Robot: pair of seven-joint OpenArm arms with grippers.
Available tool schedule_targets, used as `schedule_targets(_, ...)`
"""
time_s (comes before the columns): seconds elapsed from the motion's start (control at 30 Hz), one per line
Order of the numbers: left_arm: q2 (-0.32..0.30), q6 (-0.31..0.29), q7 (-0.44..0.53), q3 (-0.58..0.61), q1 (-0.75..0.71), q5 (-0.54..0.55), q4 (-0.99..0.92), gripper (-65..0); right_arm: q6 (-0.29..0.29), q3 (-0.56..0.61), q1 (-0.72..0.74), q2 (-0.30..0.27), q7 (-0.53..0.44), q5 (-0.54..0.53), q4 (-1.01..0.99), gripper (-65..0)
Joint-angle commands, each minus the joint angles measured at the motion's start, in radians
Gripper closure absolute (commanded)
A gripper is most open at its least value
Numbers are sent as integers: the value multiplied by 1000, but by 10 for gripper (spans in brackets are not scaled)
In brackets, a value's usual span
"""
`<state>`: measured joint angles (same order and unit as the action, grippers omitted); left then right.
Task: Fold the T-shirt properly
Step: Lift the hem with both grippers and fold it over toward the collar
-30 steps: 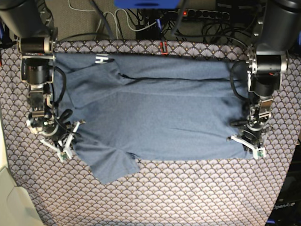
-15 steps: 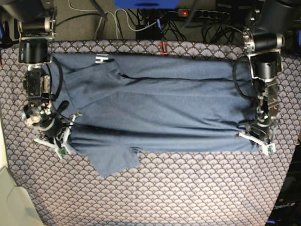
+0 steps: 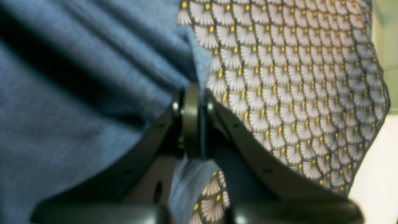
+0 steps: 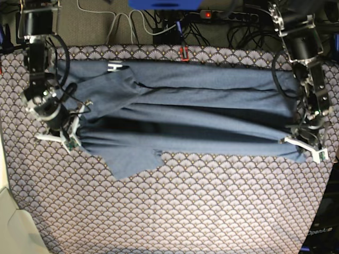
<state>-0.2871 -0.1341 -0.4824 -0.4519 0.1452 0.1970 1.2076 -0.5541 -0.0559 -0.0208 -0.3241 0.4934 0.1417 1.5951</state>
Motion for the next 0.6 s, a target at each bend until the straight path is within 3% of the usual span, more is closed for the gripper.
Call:
schedule_targets(0.0, -21, 14, 15, -21, -8, -6, 42, -6, 9, -19, -3, -19, -9, 6, 37, 0)
schedule_targets(0.57, -8, 9, -9, -91, -272, -4, 335, -5, 9, -75, -252, -31, -11, 5, 291, 0)
